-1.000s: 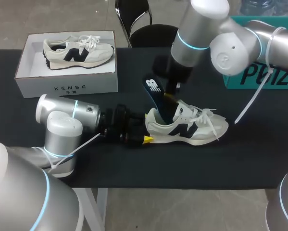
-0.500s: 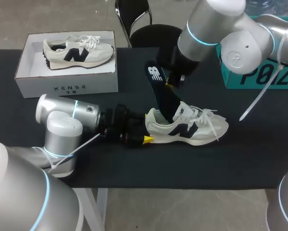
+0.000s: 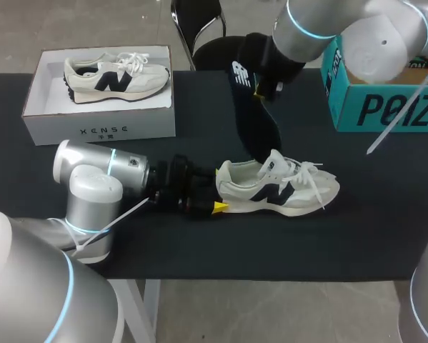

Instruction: Take the shoe out of the shoebox, open the shoe tongue, remove and reinsert the insole, then place the shoe into the shoebox

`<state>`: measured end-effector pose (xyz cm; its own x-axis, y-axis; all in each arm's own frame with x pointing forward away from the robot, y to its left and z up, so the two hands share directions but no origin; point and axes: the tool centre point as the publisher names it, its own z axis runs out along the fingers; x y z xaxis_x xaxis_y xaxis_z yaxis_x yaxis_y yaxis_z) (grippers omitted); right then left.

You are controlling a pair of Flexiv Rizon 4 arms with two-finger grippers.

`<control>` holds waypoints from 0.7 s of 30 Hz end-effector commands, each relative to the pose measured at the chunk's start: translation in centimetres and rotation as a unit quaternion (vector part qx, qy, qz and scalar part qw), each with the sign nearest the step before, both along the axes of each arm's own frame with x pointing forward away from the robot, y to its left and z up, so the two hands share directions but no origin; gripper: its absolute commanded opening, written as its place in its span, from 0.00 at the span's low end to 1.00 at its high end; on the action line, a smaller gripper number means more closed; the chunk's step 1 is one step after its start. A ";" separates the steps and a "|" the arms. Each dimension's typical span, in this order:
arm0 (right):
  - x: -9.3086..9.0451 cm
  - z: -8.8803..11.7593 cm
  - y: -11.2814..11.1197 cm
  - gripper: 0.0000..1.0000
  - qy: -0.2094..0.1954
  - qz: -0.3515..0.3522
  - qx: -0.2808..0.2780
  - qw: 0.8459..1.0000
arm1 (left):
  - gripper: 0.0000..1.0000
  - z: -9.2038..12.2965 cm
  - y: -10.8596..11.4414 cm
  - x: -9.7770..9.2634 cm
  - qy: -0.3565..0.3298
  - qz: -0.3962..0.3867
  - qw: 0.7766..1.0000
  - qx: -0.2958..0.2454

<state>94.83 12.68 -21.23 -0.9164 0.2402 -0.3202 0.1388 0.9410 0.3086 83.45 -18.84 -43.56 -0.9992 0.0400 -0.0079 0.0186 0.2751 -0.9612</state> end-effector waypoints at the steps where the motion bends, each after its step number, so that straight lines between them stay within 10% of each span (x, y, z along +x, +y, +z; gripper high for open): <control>1: -0.6 3.7 -0.7 0.00 -0.014 -0.010 -0.011 1.000 | 0.00 -0.4 -0.1 -0.1 0.000 0.000 1.000 0.000; 21: -0.6 5.8 -0.8 0.00 -0.027 0.001 0.042 0.999 | 0.00 -0.4 -0.1 -0.1 0.000 0.000 1.000 0.000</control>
